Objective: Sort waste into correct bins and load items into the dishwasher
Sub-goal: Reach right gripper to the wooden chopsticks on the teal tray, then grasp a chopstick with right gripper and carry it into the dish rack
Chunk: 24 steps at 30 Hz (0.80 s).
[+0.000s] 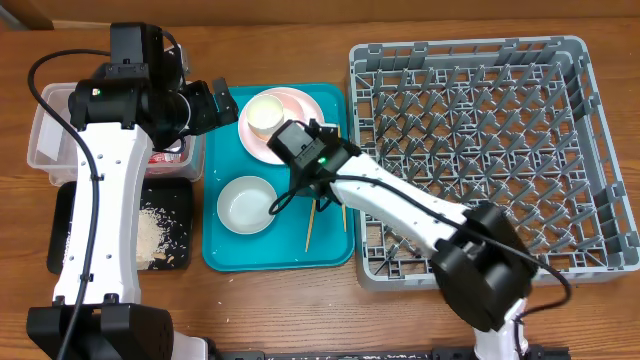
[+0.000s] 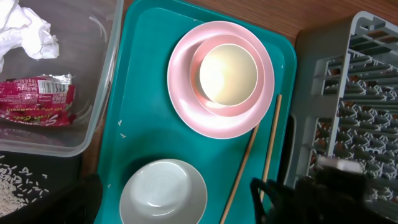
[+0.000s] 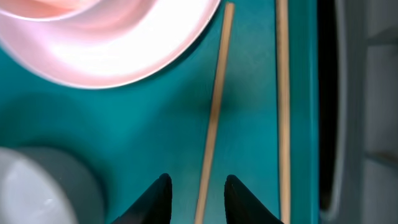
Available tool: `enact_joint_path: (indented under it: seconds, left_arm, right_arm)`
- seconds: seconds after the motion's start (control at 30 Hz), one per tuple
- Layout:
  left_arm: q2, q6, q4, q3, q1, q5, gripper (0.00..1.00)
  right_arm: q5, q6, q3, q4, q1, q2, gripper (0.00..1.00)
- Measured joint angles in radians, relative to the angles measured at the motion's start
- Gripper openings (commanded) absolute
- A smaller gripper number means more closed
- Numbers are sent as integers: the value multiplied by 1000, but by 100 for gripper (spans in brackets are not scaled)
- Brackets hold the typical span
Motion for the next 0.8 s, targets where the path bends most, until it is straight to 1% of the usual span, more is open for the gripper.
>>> enact_joint_path:
  seconds: [0.2,0.43,0.57,0.67,0.8]
  left_arm:
    - [0,0,0,0,0,0,100]
    - [0,0,0,0,0,0,100]
    - [0,0,0,0,0,0,100]
    - [0,0,0,0,0,0,100]
    - [0,0,0,0,0,0,100]
  right_arm:
    - [18,2,-2,45,0,77,30]
    - [36,4,-2,62,0,129,29]
    - [40,2,-2,62,0,129,17]
    - [39,4,-2,63,0,129,4]
    - [39,8,-2,65,0,129,4]
